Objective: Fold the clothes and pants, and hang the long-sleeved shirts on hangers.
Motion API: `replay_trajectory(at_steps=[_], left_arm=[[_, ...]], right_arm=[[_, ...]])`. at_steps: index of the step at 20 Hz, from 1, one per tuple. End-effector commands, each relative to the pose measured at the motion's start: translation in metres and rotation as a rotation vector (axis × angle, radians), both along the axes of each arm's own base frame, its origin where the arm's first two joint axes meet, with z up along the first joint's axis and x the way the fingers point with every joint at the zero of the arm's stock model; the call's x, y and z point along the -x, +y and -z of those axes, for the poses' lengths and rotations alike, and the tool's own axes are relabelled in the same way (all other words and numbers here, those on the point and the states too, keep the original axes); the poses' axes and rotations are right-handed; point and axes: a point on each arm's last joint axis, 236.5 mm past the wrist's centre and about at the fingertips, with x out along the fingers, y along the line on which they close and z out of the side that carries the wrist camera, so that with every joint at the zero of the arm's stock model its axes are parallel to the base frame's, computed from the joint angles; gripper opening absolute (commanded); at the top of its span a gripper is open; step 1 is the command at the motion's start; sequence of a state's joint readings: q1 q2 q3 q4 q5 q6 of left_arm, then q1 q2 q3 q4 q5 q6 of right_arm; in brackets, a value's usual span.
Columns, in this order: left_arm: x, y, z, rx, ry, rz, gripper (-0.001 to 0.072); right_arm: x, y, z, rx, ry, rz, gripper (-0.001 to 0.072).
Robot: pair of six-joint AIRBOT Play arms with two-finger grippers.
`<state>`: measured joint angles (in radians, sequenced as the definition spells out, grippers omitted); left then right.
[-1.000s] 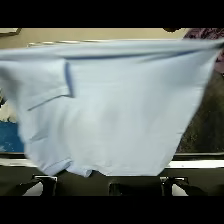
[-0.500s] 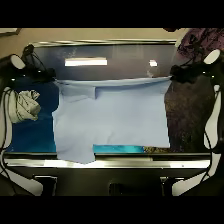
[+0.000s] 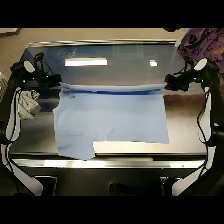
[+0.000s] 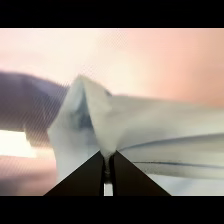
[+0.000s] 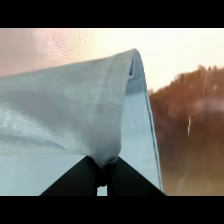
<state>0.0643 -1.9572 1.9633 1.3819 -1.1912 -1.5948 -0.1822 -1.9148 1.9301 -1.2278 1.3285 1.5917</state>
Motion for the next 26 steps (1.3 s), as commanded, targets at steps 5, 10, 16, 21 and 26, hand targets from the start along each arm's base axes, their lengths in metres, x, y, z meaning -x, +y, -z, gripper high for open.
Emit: replay_trajectory(at_steps=[5,10,16,21,26], left_arm=[[0.071,-0.008,0.032,0.022,0.332,0.067,0.0019],[0.091,-0.008,0.042,0.030,0.429,0.078,0.0019],[0.101,-0.009,0.065,0.038,0.504,0.082,0.0019],[0.097,-0.007,0.062,0.031,0.486,0.077,0.0658],[0.103,0.038,0.005,-0.016,0.414,-0.015,0.0686]], right_arm=[[0.056,0.009,0.030,0.051,0.281,-0.038,0.0037],[0.079,0.016,0.061,0.119,0.430,-0.066,0.0037],[0.084,0.015,0.074,0.122,0.476,-0.047,0.0038],[0.087,0.015,0.069,0.124,0.481,-0.057,0.0587],[0.082,-0.012,0.007,0.100,0.333,-0.057,0.0608]])
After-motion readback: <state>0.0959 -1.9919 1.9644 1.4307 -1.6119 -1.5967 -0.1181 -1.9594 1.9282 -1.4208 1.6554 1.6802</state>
